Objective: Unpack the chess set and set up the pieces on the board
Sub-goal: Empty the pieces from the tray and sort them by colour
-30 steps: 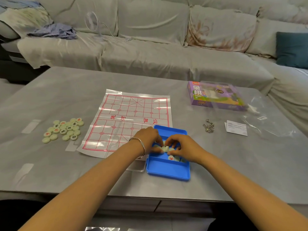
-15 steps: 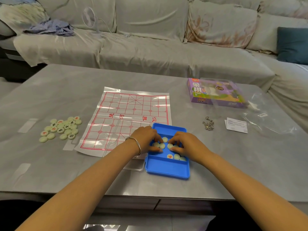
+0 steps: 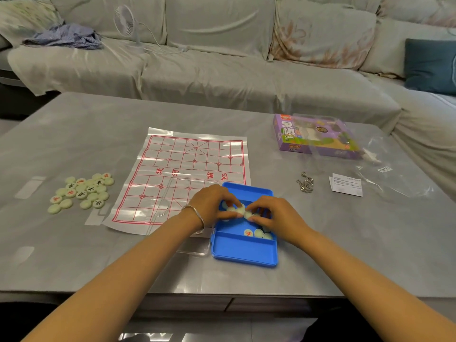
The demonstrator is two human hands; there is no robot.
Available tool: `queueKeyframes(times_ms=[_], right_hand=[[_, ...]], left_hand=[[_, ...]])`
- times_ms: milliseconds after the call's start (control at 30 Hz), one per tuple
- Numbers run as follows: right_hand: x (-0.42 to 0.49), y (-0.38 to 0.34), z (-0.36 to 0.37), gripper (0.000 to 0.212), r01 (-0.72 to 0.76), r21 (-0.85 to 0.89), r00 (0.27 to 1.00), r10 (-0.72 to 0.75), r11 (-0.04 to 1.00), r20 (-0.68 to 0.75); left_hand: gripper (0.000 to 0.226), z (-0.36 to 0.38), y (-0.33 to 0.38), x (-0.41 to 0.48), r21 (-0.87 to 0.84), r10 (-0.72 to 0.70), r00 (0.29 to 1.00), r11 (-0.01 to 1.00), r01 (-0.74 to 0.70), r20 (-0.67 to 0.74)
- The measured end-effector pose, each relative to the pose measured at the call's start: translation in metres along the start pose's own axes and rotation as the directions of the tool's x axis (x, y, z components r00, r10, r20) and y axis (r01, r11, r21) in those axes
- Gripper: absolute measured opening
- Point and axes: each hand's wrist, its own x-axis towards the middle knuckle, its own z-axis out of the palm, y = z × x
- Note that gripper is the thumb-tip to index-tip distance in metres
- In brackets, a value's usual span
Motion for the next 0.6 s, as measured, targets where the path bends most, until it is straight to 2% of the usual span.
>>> queueKeyframes(times_ms=[100,267,367,600], right_hand=[[0.008,-0.013,0.0,0.02,-0.05,0.216,0.995,0.066,0.975,-0.068],[0.043,-0.06,0.013,0.019,-0.055,0.442,0.994,0.09,0.895,-0.059],[0.077,-0.092,0.03,0.021,-0.022,0.442,0.999,0.034,0.897,-0.019],[0.171,-0.177,0.095,0.025,0.057,0.396,0.998,-0.064,0.917,0.004]], left_hand=[[0.026,-0.013,-0.008,-0.012,-0.204,-0.039,0.991,0.979,0.012,-0.126],[0.027,-0.058,-0.048,-0.049,-0.241,-0.169,0.956,0.964,0.11,-0.241],[0.025,-0.092,-0.085,-0.08,-0.232,-0.251,0.916,0.955,0.183,-0.313],[0.014,-0.152,-0.194,-0.152,-0.255,-0.487,0.764,0.873,0.416,-0.422]])
